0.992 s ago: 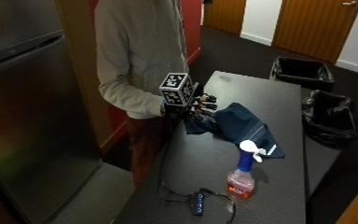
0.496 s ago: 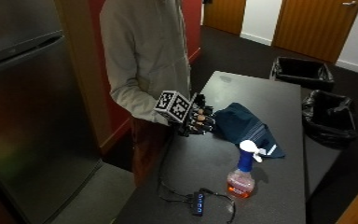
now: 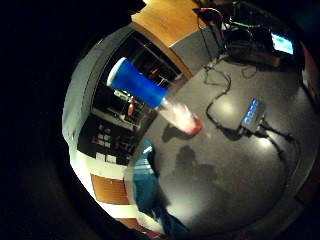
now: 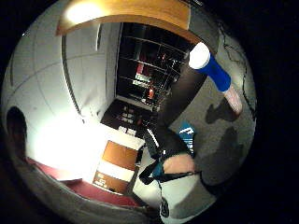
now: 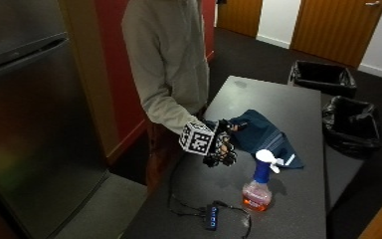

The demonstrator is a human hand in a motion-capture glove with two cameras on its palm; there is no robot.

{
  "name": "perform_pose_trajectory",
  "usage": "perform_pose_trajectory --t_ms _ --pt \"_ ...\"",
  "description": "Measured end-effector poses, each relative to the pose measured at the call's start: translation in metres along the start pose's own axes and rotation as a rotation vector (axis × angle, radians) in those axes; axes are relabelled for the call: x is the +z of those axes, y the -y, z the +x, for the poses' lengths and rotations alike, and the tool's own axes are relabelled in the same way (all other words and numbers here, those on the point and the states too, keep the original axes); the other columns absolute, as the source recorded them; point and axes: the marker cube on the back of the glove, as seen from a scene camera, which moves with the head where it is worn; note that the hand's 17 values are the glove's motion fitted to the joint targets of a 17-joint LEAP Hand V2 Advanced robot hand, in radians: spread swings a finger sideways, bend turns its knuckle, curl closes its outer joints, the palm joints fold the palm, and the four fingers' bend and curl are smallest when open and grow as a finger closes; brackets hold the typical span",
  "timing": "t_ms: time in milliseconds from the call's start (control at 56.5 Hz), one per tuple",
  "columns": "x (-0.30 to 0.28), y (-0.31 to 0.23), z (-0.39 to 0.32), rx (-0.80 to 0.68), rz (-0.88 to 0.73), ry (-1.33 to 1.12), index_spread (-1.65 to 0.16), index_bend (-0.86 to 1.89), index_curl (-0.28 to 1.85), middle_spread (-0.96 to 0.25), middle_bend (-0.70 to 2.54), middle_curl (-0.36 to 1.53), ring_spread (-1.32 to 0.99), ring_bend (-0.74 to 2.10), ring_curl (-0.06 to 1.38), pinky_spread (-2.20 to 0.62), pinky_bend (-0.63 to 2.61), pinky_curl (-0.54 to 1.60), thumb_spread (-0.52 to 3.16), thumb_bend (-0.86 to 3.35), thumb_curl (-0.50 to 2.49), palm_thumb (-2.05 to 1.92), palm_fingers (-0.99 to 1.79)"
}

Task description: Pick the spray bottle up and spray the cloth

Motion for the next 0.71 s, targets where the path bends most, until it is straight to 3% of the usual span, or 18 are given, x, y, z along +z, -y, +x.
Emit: perform_pose_trajectory --t_ms 496,709 --pt "0.082 0.051 0.035 0.178 0.095 0.151 -0.28 0.12 0.20 -0.03 0.24 0.34 0.00 0.43 0.31 0.14 0.48 0.35 0.93 -0.03 0.36 0.62 0.10" --pt "0.098 0.073 0.034 0.187 0.109 0.165 -0.27 0.14 0.21 -0.07 0.31 0.36 -0.02 0.48 0.31 0.11 0.42 0.33 0.91 -0.02 0.36 0.67 0.33"
